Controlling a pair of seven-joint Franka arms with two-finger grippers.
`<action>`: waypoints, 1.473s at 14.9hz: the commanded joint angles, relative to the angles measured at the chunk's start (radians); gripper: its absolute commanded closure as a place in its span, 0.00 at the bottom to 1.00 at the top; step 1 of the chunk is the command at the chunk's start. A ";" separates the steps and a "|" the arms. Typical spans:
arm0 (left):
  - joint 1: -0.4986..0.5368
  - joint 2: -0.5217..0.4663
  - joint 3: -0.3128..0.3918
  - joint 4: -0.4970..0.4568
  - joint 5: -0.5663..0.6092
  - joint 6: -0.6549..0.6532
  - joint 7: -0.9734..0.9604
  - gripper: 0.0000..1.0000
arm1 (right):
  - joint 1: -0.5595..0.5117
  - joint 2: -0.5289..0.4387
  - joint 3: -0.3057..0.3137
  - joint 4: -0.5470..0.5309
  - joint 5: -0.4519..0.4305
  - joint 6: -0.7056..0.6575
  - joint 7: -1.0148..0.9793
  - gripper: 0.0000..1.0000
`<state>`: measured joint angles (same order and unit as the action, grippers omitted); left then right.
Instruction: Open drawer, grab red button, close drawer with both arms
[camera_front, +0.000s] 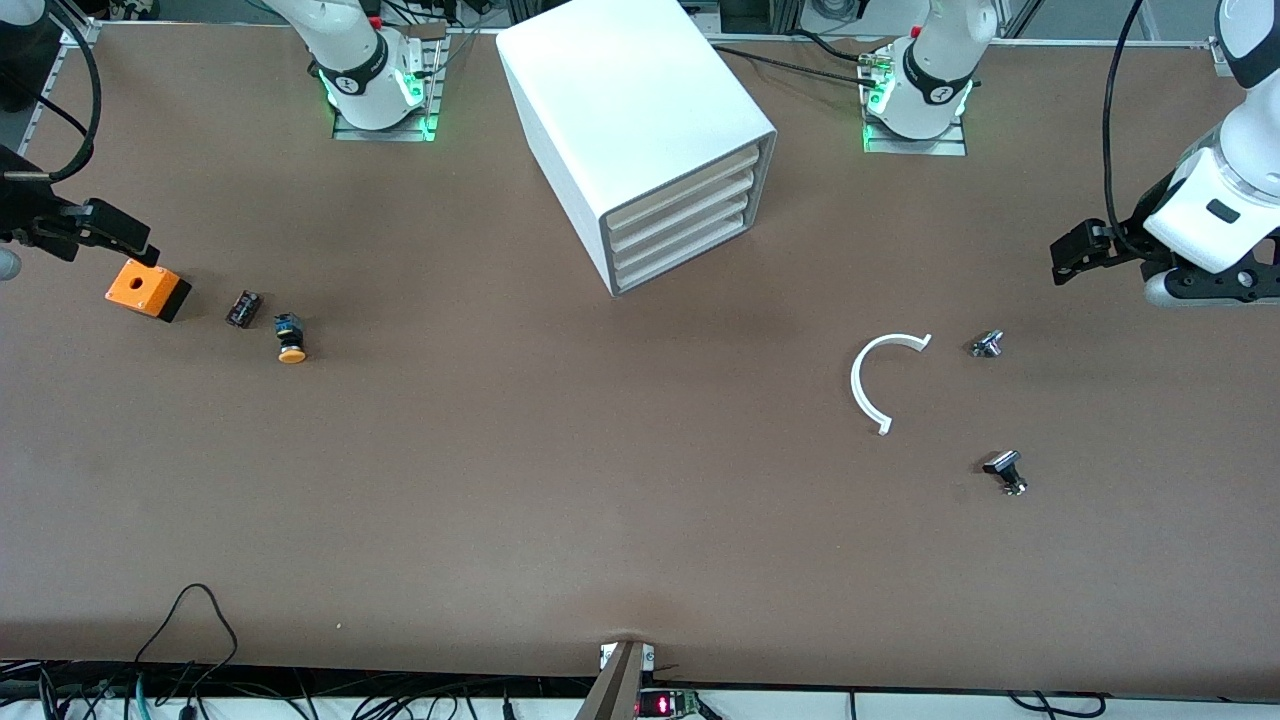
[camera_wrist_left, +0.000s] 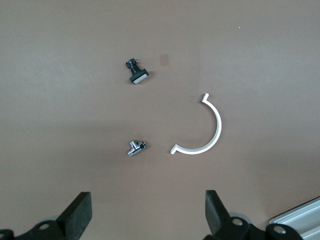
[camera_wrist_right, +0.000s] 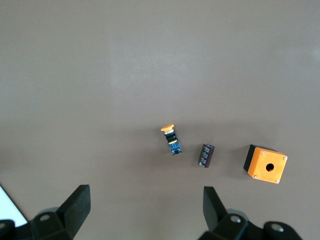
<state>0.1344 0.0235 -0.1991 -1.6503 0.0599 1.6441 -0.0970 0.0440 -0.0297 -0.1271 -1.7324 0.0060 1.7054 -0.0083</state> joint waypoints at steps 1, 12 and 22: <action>0.001 0.001 -0.008 0.018 0.034 -0.024 0.009 0.00 | -0.003 0.013 0.003 0.027 -0.008 -0.023 0.005 0.00; 0.001 0.004 -0.008 0.032 0.031 -0.030 -0.006 0.00 | -0.007 0.048 0.000 0.049 0.006 -0.012 0.010 0.00; 0.002 0.004 -0.006 0.032 0.031 -0.049 -0.006 0.00 | -0.001 0.057 0.003 0.057 0.002 -0.016 0.019 0.00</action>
<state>0.1345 0.0228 -0.1992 -1.6439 0.0599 1.6243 -0.0962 0.0426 0.0169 -0.1294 -1.7027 0.0062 1.7056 -0.0023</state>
